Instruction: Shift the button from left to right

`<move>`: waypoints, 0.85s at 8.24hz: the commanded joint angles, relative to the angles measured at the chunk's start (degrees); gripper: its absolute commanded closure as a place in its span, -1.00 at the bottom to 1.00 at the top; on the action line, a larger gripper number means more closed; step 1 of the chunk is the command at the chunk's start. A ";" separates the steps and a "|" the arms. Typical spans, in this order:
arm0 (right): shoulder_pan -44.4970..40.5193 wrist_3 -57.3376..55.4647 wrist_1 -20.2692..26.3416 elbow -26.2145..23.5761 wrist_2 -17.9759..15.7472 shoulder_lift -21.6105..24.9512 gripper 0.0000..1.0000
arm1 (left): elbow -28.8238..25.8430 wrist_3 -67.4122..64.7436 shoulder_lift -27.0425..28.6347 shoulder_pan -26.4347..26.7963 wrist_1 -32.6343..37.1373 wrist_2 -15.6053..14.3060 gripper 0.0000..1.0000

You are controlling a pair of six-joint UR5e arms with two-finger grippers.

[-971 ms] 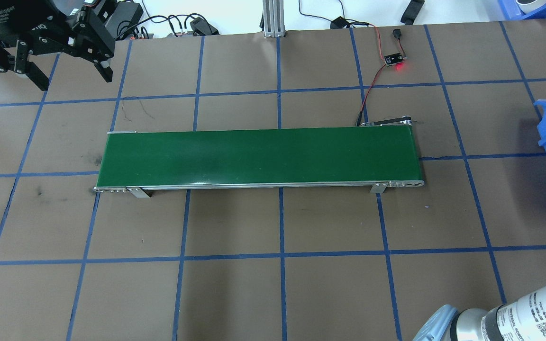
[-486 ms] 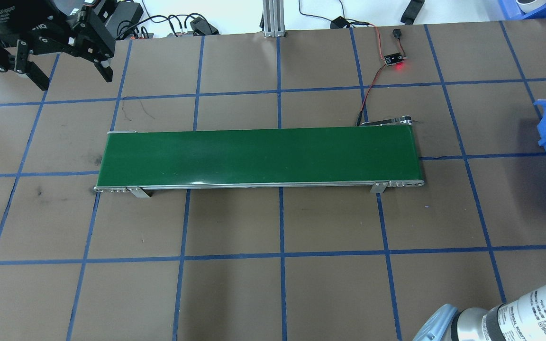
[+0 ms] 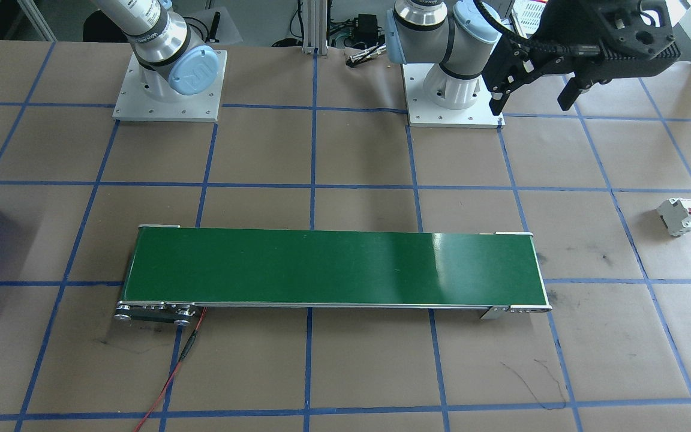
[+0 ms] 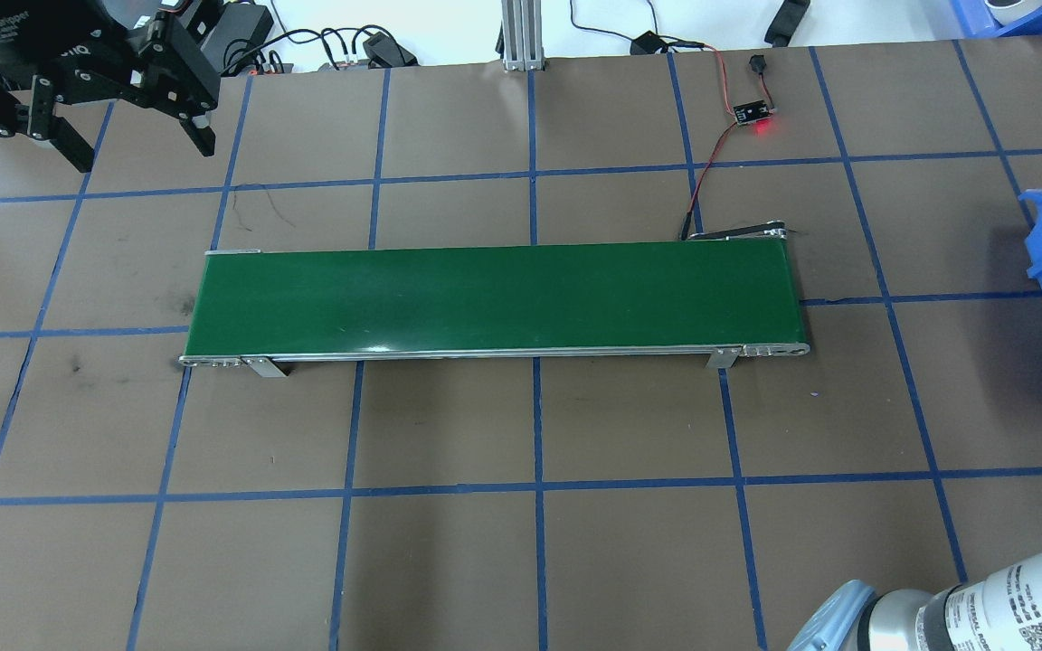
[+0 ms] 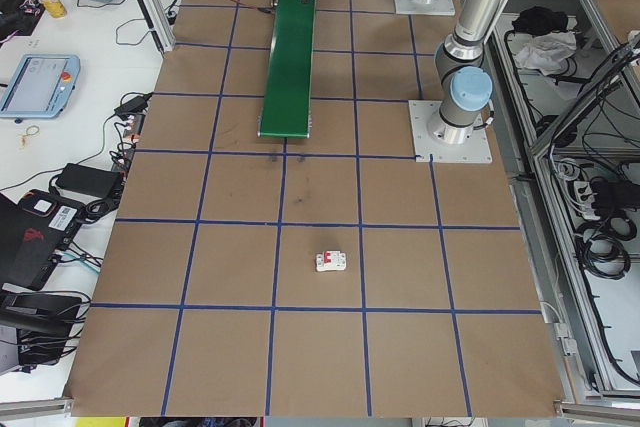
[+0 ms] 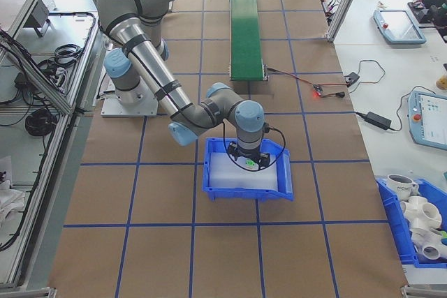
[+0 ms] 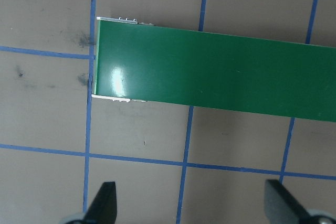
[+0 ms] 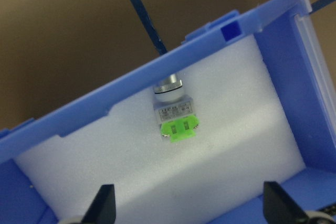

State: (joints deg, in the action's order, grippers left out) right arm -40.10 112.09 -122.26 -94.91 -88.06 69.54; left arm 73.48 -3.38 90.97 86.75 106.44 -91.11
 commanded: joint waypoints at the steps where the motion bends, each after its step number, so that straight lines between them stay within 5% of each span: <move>1: -4.96 -18.40 13.48 -0.01 -0.53 10.93 -1.00 | 0.08 0.04 0.00 0.00 0.09 -0.03 -1.00; 4: -15.15 -42.45 25.18 -0.01 -2.47 18.76 -1.00 | 0.00 0.04 0.00 -0.09 0.00 -0.03 -1.00; 7: -29.38 -65.87 27.69 0.86 -4.41 21.86 -1.00 | 0.08 0.04 -0.09 -0.09 0.09 0.05 -1.00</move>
State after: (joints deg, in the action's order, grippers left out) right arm -60.82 59.97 -95.81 -94.67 -91.79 89.45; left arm 73.54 -3.34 90.93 86.66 106.50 -91.11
